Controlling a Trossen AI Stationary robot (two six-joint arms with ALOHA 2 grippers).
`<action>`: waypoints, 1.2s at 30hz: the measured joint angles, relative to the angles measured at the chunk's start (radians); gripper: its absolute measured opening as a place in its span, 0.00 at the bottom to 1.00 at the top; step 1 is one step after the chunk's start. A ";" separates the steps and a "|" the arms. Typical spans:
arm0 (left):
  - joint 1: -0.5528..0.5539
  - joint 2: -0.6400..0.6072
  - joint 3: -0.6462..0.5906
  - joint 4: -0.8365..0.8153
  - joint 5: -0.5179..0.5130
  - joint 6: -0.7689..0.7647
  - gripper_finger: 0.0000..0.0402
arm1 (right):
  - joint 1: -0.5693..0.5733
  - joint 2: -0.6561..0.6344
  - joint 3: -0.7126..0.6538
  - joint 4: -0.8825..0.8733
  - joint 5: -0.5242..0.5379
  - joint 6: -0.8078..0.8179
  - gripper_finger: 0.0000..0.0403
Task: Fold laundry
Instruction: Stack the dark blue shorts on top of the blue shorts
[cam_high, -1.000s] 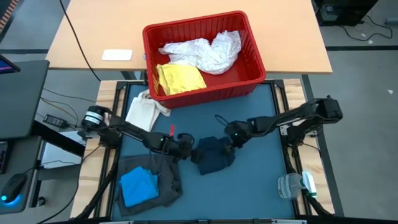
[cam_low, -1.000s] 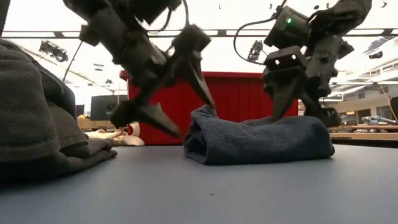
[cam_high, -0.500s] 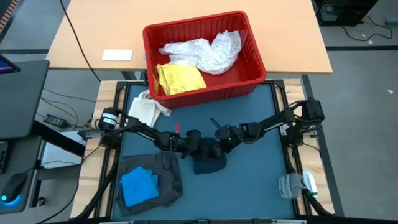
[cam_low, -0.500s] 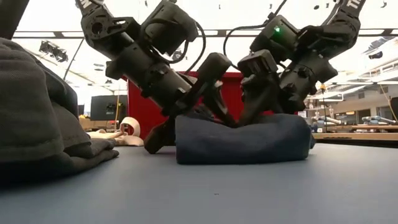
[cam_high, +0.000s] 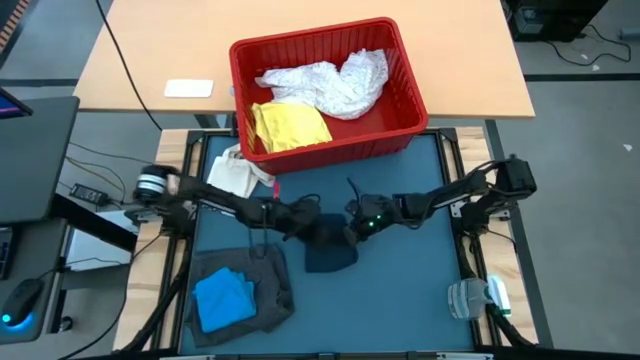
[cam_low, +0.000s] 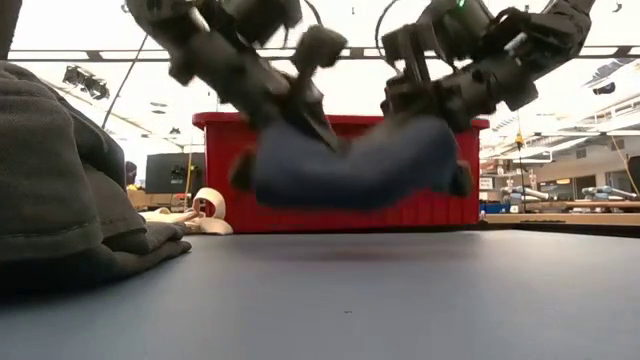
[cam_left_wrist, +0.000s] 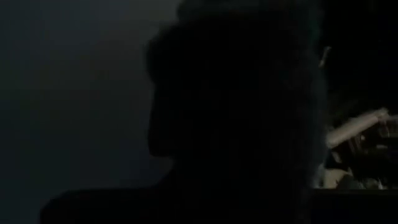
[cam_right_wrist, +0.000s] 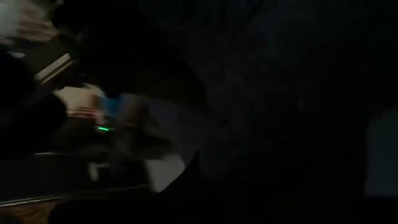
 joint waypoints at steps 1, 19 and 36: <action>-0.001 -0.042 0.000 -0.041 0.007 0.004 0.06 | 0.003 -0.006 0.001 0.032 0.000 0.019 0.05; -0.431 -0.507 0.006 -0.799 -0.091 -0.409 0.08 | 0.086 0.424 0.772 -0.144 -0.020 -0.061 0.05; -0.817 -0.540 -0.026 -1.051 -0.095 -0.622 0.08 | 0.159 0.958 1.566 -0.480 -0.015 -0.041 0.05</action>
